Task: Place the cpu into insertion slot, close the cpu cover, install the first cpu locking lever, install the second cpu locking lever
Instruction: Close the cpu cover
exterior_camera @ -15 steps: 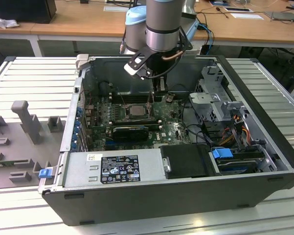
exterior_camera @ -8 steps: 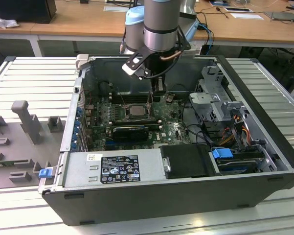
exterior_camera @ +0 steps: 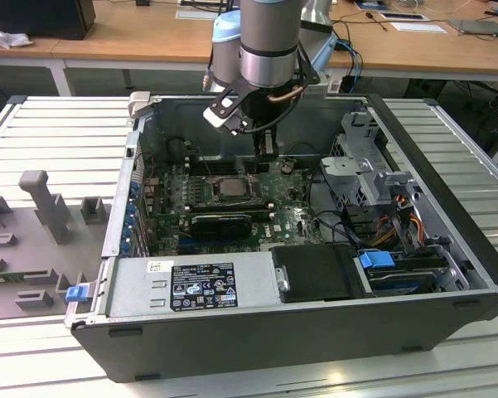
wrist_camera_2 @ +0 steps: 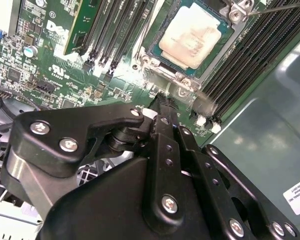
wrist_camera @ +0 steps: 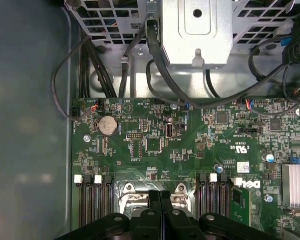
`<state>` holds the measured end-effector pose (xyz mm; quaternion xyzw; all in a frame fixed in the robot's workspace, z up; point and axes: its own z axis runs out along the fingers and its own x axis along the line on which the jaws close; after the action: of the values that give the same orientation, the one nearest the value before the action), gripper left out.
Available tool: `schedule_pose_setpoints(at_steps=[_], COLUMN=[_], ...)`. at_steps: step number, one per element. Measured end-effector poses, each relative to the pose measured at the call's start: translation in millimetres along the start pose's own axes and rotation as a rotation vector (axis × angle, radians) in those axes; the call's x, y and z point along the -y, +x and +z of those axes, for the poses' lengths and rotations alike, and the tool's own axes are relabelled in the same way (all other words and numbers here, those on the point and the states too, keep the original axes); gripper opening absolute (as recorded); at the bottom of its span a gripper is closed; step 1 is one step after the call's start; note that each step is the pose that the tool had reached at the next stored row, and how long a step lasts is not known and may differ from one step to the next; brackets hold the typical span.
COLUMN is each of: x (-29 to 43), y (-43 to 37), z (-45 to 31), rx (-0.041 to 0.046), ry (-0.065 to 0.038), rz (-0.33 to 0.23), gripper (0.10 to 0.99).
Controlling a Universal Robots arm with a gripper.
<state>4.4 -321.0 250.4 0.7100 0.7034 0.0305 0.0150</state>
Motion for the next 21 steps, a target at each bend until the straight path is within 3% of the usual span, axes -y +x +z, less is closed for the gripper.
schedule_pose_setpoints(at_steps=[8, 11, 16, 21], x=[6.0, 11.0, 14.6, 33.4], y=[-0.1, -0.3, -0.9, -1.1], z=[1.3, 10.8, 20.3, 21.1], rx=[0.0000, -0.0001, -0.0008, -0.0021], ry=[0.000, 0.001, 0.001, 0.004], rz=[0.000, 0.000, -0.009, -0.009], gripper=[0.106, 0.106, 0.106, 0.106])
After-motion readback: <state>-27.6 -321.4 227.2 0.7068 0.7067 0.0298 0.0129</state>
